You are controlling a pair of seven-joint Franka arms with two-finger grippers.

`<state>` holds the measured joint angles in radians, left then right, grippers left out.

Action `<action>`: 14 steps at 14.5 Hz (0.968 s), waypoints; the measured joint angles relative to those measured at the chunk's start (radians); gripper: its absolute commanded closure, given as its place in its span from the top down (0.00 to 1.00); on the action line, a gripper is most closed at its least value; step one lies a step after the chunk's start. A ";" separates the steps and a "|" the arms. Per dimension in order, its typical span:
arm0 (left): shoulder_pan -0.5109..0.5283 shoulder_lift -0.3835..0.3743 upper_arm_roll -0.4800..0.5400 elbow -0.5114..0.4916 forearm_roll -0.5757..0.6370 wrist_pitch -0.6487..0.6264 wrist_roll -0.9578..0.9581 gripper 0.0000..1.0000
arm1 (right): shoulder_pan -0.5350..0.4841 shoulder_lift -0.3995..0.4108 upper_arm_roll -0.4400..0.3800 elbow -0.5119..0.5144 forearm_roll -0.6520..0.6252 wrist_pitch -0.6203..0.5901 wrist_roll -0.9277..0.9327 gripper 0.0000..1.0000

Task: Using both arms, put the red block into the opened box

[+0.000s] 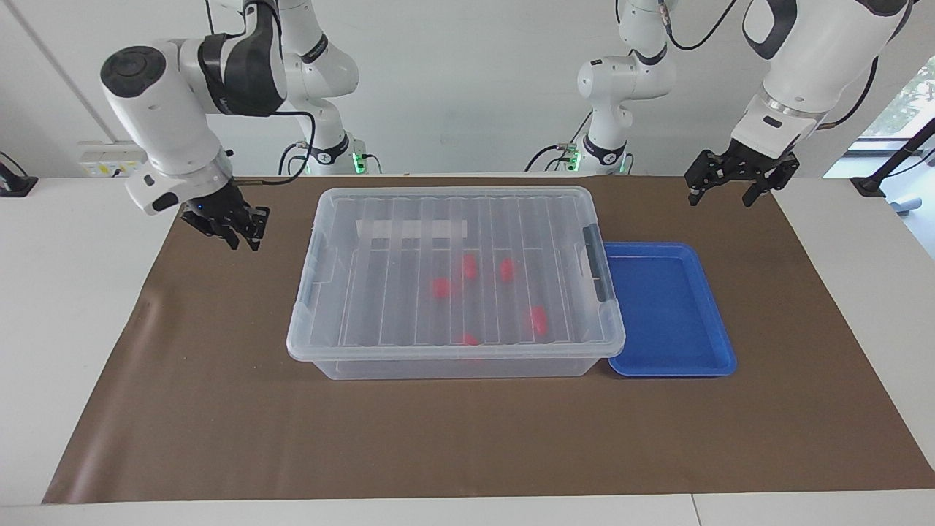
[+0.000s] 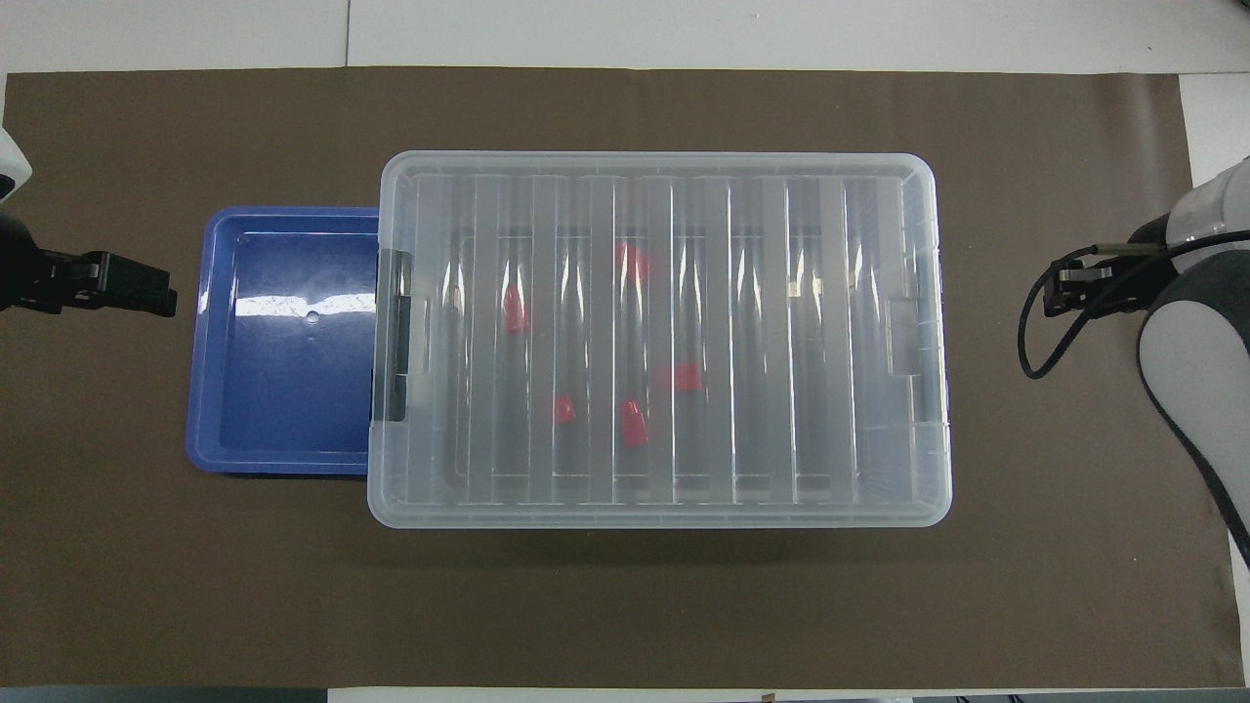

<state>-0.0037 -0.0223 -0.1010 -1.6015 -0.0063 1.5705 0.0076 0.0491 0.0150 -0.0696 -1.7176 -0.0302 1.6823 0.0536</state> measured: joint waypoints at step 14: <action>0.000 0.000 -0.001 0.000 -0.001 -0.004 0.000 1.00 | -0.039 -0.007 -0.004 0.132 0.003 -0.148 -0.002 1.00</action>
<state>-0.0041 -0.0223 -0.1024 -1.6015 -0.0069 1.5663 0.0078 0.0098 0.0081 -0.0733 -1.5854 -0.0268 1.5345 0.0513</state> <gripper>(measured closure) 0.000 0.000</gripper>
